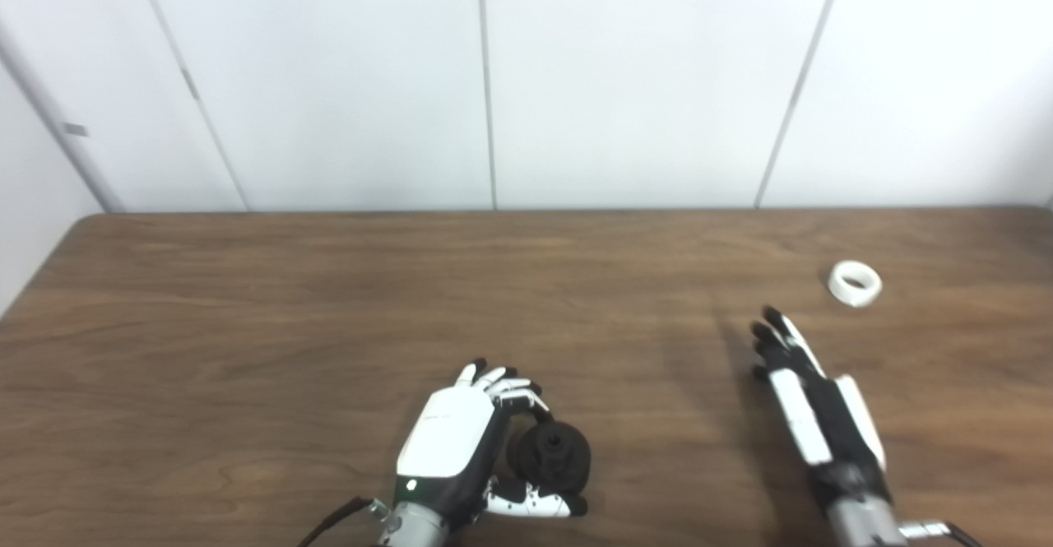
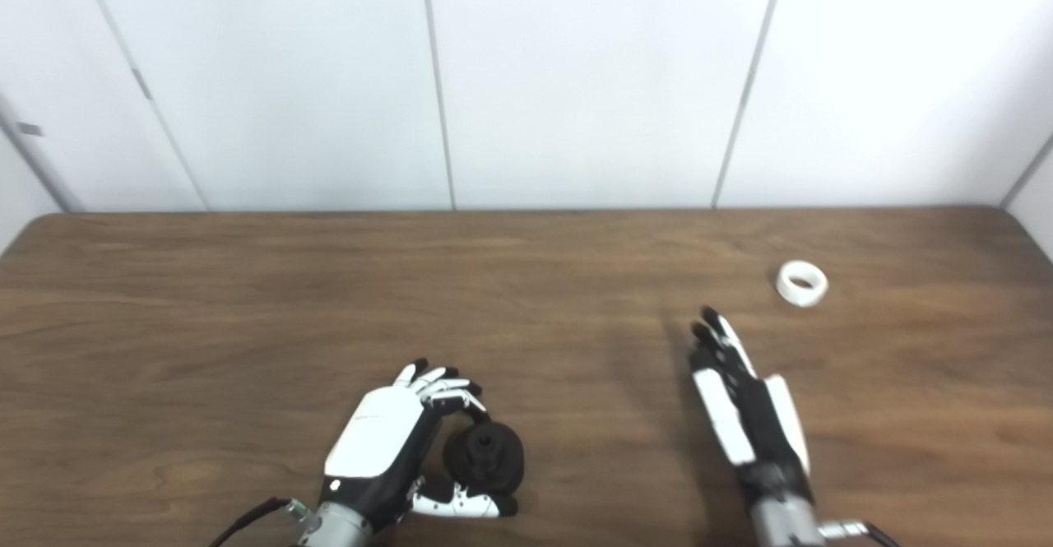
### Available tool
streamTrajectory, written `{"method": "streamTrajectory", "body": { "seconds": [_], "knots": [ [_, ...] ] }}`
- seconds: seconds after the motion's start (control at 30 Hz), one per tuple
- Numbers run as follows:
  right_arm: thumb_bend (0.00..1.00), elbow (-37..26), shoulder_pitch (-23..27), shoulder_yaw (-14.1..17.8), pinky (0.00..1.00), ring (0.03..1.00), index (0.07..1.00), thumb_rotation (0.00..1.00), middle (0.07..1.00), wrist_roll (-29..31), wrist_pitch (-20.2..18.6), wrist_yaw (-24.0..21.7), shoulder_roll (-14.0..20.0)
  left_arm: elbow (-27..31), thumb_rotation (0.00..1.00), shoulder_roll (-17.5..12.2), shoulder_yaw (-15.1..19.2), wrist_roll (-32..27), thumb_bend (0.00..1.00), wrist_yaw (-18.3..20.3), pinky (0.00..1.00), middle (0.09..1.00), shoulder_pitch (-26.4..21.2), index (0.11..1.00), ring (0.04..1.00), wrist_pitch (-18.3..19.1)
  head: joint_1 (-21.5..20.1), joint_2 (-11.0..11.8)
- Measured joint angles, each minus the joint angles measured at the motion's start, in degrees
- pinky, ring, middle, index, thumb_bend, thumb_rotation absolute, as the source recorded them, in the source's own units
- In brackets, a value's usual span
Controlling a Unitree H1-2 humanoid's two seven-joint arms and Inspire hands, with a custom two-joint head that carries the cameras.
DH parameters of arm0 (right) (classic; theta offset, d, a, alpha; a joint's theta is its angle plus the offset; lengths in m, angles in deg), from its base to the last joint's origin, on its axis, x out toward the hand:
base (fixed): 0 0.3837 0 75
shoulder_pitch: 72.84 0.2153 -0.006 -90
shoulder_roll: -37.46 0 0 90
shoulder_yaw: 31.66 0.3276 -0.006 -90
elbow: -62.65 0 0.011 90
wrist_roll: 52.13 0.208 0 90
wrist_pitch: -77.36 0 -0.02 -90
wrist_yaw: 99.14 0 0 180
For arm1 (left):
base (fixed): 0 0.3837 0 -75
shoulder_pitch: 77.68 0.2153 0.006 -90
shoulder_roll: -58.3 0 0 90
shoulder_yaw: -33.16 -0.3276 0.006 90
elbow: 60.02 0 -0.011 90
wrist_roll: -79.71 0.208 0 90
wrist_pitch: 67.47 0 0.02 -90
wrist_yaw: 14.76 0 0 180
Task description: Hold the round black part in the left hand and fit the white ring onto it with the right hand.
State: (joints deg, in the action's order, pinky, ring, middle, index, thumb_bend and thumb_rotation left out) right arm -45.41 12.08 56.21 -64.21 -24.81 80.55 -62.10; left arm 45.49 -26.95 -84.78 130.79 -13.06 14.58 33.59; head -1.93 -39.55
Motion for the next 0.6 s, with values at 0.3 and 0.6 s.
{"method": "streamTrajectory", "body": {
  "seconds": [0.3, 0.6],
  "knots": [
    [0.54, -2.66, 0.42, -1.19, 0.88, 0.931, 0.966, 1.00, 0.920, -2.13, -3.34, -0.14, -0.63, -1.19, 0.06, 0.07, -0.38, 0.30, 0.52, -2.37, 1.00, 0.799, 2.89, 0.485, 0.895, -5.97, -2.99, -3.07],
    [0.59, -3.57, 1.15, -1.11, 0.88, 0.936, 0.964, 1.00, 0.928, -2.05, -5.78, -0.28, -0.96, -1.57, 0.06, 0.14, 0.96, -0.25, 0.52, -1.50, 1.00, 0.807, 2.99, 0.485, 0.901, -7.39, -3.96, -4.92]
  ]
}}
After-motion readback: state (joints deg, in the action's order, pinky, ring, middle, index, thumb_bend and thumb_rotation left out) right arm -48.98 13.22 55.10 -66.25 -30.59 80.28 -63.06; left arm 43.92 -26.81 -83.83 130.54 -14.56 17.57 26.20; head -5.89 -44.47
